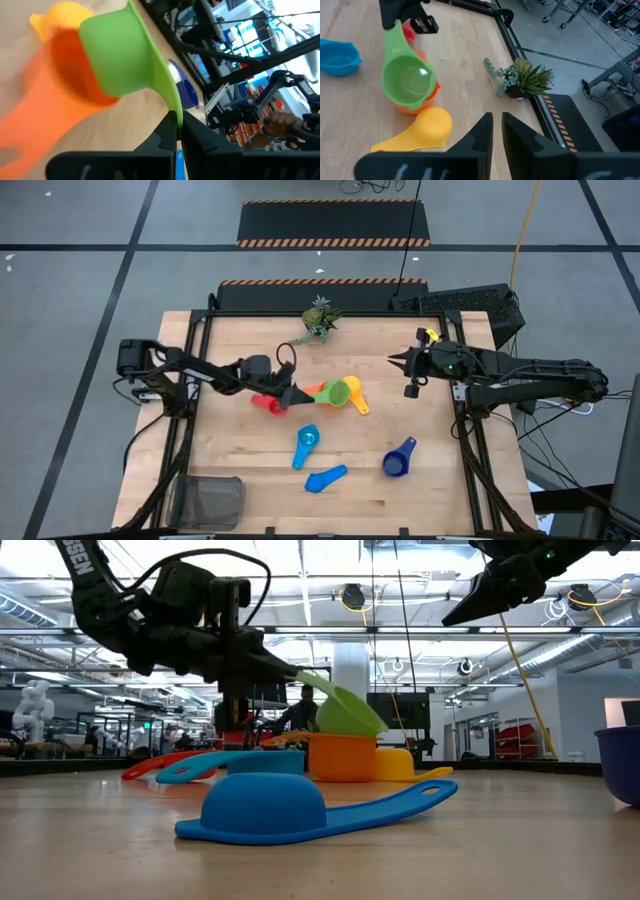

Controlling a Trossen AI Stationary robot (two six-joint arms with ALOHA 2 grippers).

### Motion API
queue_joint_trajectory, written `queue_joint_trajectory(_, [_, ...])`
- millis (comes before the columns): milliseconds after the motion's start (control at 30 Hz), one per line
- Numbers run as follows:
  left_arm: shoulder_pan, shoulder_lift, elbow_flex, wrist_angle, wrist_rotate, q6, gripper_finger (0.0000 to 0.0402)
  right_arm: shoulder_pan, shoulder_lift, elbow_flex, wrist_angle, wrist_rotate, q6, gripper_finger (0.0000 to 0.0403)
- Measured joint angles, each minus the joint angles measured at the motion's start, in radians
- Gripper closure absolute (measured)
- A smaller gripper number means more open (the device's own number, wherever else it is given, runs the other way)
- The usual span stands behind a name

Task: Nest measuring cups in basket
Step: Stack the green measuring cup on top of the orange measuring cup

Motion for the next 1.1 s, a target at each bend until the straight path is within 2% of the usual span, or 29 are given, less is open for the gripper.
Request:
queue_joint_trajectory(167, [0.014, 0.045, 0.017, 0.001, 0.013, -0.017, 0.0362, 0.0, 0.0, 0.0, -0.002, 0.0, 0.001, 0.0369])
queue_joint_trajectory(533, [0.048, 0.044, 0.017, -0.018, 0.065, -0.026, 0.0286, 0.0, 0.0, 0.0, -0.008, 0.0, 0.003, 0.0369])
queue_joint_trajectory(867, [0.077, 0.044, 0.017, -0.024, 0.153, 0.05, 0.0217, 0.0, 0.0, 0.0, -0.008, 0.0, 0.017, 0.0369])
queue_joint_trajectory(1100, [0.141, 0.044, 0.016, -0.026, 0.161, 0.118, 0.0178, 0.0, 0.0, 0.0, -0.008, 0.0, 0.026, 0.0369])
